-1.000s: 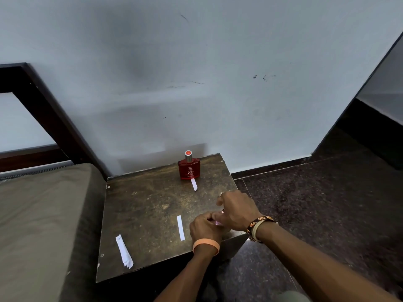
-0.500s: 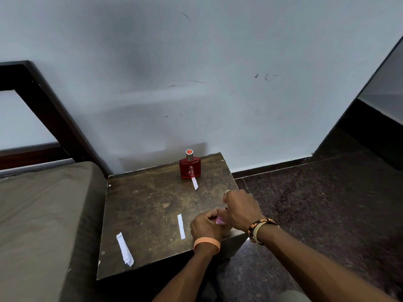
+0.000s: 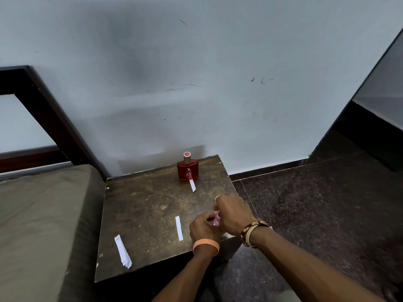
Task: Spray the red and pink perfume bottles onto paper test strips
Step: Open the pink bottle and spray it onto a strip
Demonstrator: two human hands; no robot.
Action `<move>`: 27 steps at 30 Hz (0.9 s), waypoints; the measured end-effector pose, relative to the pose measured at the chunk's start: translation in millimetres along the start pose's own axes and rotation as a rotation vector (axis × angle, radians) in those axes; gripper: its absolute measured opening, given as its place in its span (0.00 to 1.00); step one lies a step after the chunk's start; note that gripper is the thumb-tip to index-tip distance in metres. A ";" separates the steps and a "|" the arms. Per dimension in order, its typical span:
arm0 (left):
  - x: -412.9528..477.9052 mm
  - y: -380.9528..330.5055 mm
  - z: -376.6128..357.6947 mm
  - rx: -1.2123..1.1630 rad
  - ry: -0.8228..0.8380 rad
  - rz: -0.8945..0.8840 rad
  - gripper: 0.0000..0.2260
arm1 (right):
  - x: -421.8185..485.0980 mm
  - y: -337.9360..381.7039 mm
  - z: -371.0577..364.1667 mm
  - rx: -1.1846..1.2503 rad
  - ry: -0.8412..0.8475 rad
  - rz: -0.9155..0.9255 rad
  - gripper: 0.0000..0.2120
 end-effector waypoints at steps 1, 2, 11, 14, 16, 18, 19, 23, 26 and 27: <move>-0.3 0.5 -0.6 -0.007 -0.002 -0.005 0.07 | -0.8 -0.8 0.4 -0.003 -0.005 -0.002 0.13; -0.9 1.1 -1.2 -0.018 -0.002 -0.007 0.08 | -1.5 -1.3 0.6 -0.005 -0.010 -0.005 0.13; -5.2 6.3 2.2 -0.032 0.101 0.003 0.30 | -5.8 -4.4 0.5 0.046 -0.046 0.001 0.10; -11.0 7.8 13.2 -0.033 0.142 -0.006 0.34 | -9.7 -3.6 4.9 0.049 -0.085 0.015 0.07; -15.1 11.1 23.0 -0.082 0.146 -0.008 0.34 | -14.2 -2.1 9.3 0.050 -0.127 0.023 0.06; -18.8 11.0 35.0 -0.169 0.111 0.008 0.31 | -19.6 0.1 15.0 0.060 -0.174 0.033 0.08; -20.3 9.0 41.0 -0.211 0.085 0.009 0.29 | -22.3 1.8 18.2 0.076 -0.195 0.039 0.10; -20.5 -10.9 63.0 -0.392 0.027 -0.014 0.20 | -31.3 12.7 31.9 0.203 -0.244 0.044 0.14; -24.6 -32.4 82.6 -0.490 0.053 -0.059 0.19 | -37.8 24.4 40.8 0.290 -0.295 0.059 0.17; -26.9 -39.0 89.1 -0.507 0.067 -0.082 0.21 | -40.3 28.7 43.5 0.311 -0.314 0.066 0.18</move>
Point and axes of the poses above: each hand's wrist, its own x-axis towards the middle knuckle, its own z-axis out of the back of the hand, y = z × x, the point moved 1 cm from there along x, towards the middle knuckle, and after that the axes turned 8 degrees about x, right-handed, at the moved point
